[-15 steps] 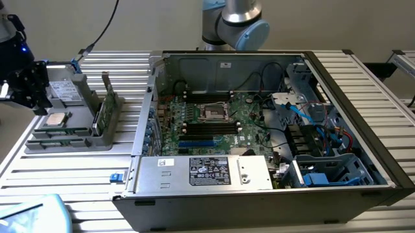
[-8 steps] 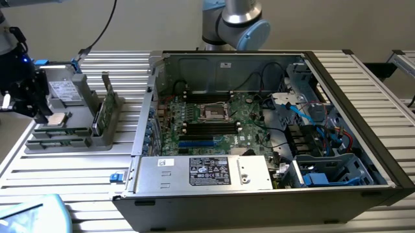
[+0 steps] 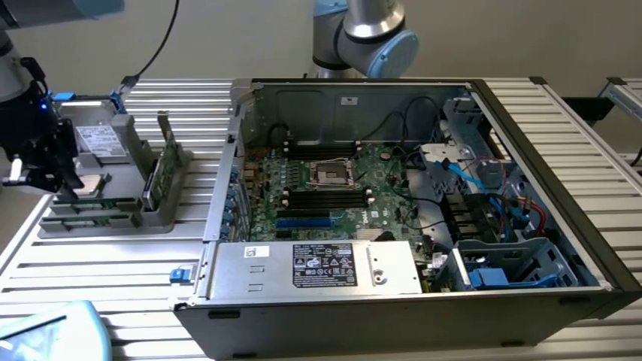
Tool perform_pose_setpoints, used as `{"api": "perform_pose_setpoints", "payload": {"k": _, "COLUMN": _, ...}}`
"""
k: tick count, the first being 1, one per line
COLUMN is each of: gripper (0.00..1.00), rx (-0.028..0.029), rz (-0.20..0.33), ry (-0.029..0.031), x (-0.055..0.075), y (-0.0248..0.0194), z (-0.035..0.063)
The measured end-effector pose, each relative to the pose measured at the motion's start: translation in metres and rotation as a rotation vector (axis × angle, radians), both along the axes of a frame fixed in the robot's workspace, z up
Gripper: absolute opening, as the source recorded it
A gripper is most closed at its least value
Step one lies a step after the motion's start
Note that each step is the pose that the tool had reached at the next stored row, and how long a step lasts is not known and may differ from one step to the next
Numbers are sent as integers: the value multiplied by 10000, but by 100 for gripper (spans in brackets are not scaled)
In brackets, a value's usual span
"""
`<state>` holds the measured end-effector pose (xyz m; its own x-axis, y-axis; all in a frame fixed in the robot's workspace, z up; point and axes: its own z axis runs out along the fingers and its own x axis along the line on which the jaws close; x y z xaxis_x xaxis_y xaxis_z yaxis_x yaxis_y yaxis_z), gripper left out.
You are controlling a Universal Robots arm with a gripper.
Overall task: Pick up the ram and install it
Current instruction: 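Pick up the ram and move it above insertion slot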
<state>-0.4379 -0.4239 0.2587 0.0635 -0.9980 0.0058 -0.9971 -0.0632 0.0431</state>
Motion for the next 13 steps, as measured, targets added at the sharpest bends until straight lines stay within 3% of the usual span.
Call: {"api": "perform_pose_setpoints", "payload": {"k": 13, "gripper": 31, "rx": 1, "rz": 504, "ry": 0, "x": 1, "y": -21, "z": -237}}
